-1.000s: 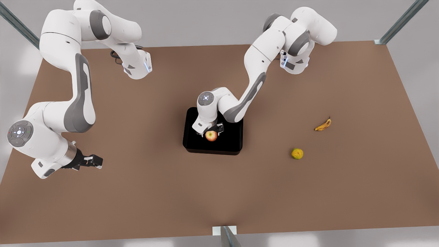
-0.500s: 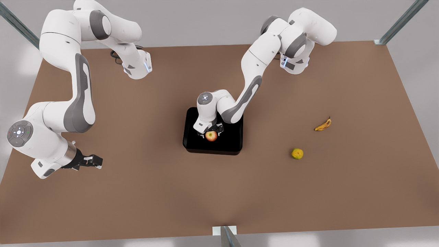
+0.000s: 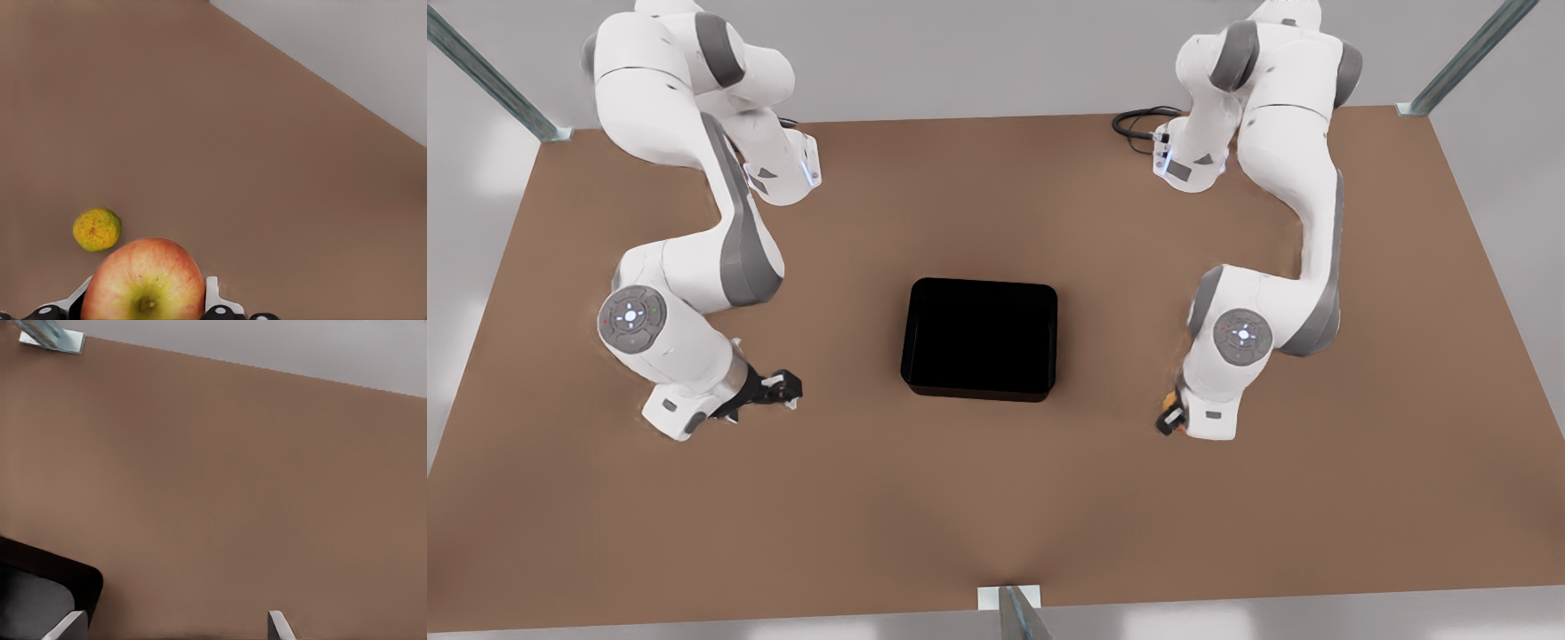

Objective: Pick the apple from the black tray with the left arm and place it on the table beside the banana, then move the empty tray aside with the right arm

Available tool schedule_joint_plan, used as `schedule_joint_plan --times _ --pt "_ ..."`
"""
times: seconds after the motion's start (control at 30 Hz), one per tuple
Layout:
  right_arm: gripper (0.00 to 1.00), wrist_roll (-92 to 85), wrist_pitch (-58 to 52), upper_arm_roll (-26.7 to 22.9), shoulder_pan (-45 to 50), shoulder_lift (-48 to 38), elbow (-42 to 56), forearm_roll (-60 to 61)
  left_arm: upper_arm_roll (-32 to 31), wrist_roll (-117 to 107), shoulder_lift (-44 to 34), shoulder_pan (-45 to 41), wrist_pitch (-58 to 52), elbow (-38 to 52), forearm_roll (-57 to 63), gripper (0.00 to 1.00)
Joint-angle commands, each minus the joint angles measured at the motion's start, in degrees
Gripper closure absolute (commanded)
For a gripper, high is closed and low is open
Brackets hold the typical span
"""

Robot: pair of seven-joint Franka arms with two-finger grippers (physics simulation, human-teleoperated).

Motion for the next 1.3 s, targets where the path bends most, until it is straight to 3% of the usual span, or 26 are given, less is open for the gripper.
schedule_joint_plan --times 0.0,0.1,0.2,0.23,0.27,0.3,0.37,0.4,0.43,0.47,0.5,0.57,0.67,0.87,1.27 --pt "0.0 28.3 -4.2 0.3 2.3 -0.1 1.6 -0.5 0.0 62.9 1.5 7.5 -6.5 -0.7 -2.1 0.24" --pt "0.0 26.7 -4.7 -0.3 1.8 -0.4 1.3 1.7 0.0 70.6 1.0 14.5 13.5 -14.7 -2.0 0.21" --pt "0.0 27.4 -8.0 0.1 1.8 -0.4 1.0 2.1 0.1 71.4 5.1 15.7 18.2 -15.4 -1.8 0.21" --pt "0.03 32.3 -11.7 2.3 1.9 -0.8 1.0 6.8 0.1 71.4 5.2 15.8 18.2 -15.4 -1.7 0.02" --pt "0.04 34.3 -10.9 2.9 2.1 -1.5 -0.4 7.4 0.1 71.3 5.2 15.8 18.3 -15.3 -1.6 0.0" --pt "0.03 38.5 -7.8 3.2 2.9 -3.3 -3.7 7.5 0.1 71.1 5.1 15.8 18.3 -15.3 -1.6 0.0" --pt "0.02 40.7 12.2 4.0 4.9 -11.2 -22.4 7.5 0.1 70.9 4.8 15.8 18.0 -15.3 -1.6 0.0" --pt "0.04 43.2 17.0 4.5 5.6 -12.4 -26.0 7.6 0.1 70.5 3.3 15.8 17.0 -14.5 -1.9 0.0" --pt "0.03 47.1 19.8 5.9 5.6 -13.4 -28.2 7.5 -0.4 67.1 -3.3 15.5 6.5 -11.0 -2.2 0.0" --pt "0.01 47.5 25.7 7.1 5.6 -14.9 -32.9 7.5 -0.8 62.3 -10.4 15.6 -6.8 -5.1 -12.2 0.0" --pt "0.01 47.7 27.4 8.0 5.6 -16.3 -35.8 7.4 -0.8 52.9 -17.3 15.6 -11.3 -7.3 -12.4 0.0" --pt "0.02 50.6 31.4 10.4 5.8 -17.9 -40.9 7.1 -1.7 51.2 -27.1 14.1 -2.8 -21.7 -6.2 0.0" --pt "0.01 53.3 39.5 13.2 5.8 -17.8 -45.5 6.9 -1.0 50.9 -21.3 16.3 -4.2 -11.5 -10.0 0.0" --pt "0.01 50.9 41.3 13.2 4.5 -12.4 -45.8 0.4 -1.6 50.9 -21.2 15.3 -5.2 -11.3 -9.5 0.0" --pt "0.03 47.1 41.5 14.7 4.6 -5.3 -47.3 0.3 -1.6 50.9 -21.0 14.8 -5.0 -11.1 -7.8 0.0"
